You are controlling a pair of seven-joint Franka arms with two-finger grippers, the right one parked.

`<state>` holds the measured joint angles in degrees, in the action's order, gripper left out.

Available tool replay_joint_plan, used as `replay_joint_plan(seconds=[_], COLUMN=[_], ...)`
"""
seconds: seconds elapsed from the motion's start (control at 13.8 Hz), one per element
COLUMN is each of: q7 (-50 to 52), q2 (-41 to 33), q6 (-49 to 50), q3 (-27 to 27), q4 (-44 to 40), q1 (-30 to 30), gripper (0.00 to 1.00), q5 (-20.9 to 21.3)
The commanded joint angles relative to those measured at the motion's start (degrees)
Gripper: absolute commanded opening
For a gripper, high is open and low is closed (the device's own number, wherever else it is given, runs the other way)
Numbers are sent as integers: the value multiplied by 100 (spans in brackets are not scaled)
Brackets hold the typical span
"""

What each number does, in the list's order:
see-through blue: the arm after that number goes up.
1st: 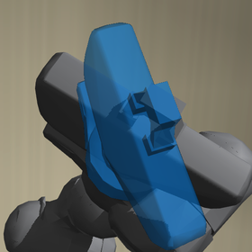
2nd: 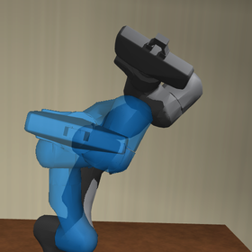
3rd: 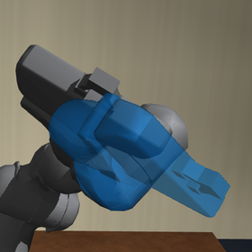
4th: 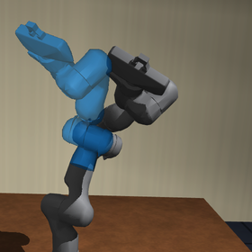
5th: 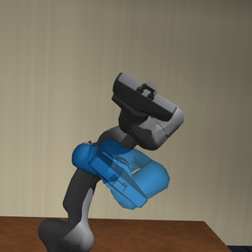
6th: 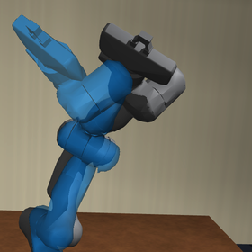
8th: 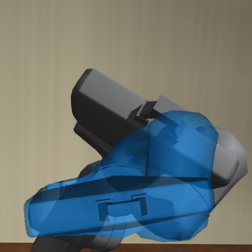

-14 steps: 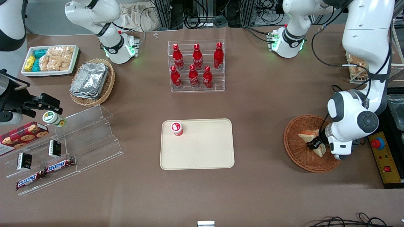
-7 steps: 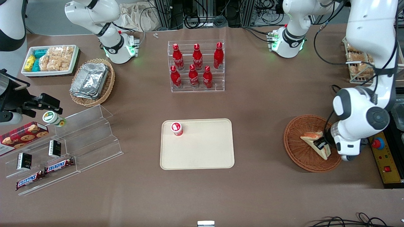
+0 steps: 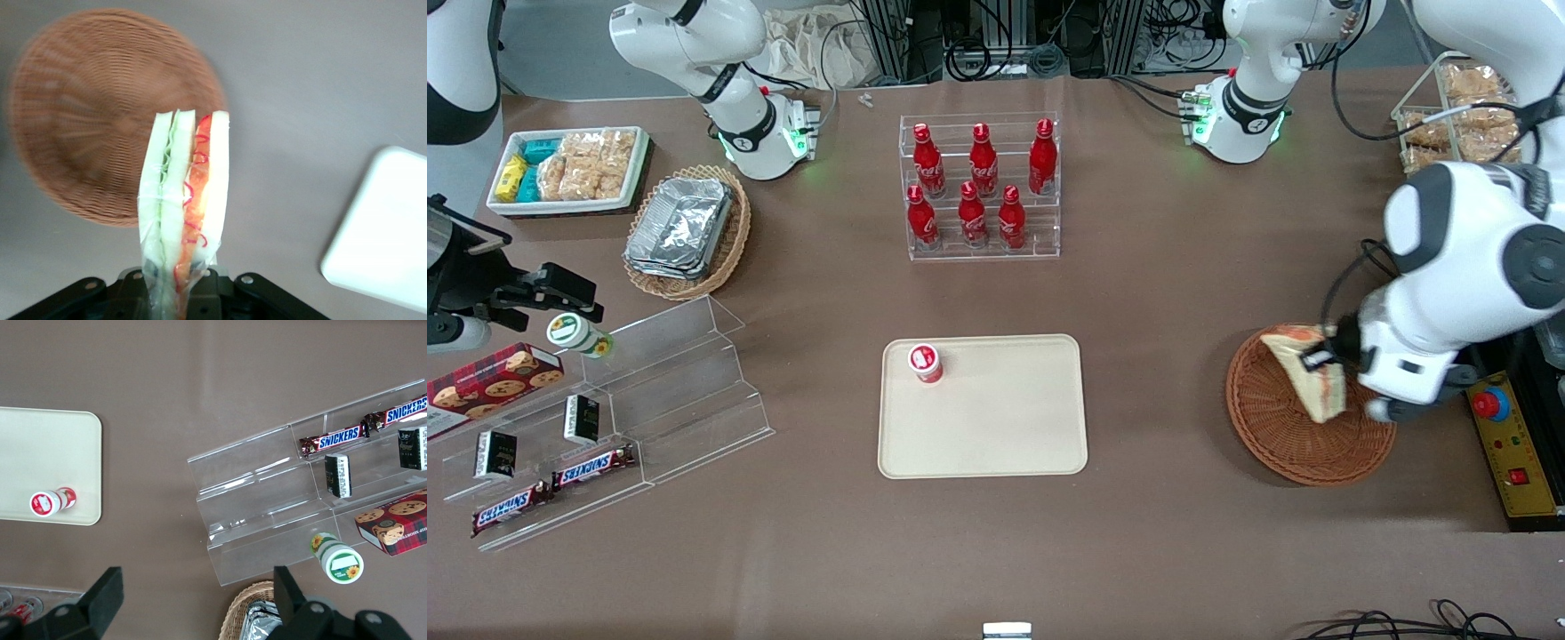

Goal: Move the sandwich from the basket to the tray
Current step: 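Carry the held sandwich from the basket over the cream tray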

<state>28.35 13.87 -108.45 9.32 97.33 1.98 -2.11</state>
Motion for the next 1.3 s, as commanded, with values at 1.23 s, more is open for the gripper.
replay_joint_plan(seconds=[1.23], q7=[1015], q2=[2453], q6=[-2408], q3=[1318], q4=[-540], q1=[1358], gripper=[1], q5=[1512])
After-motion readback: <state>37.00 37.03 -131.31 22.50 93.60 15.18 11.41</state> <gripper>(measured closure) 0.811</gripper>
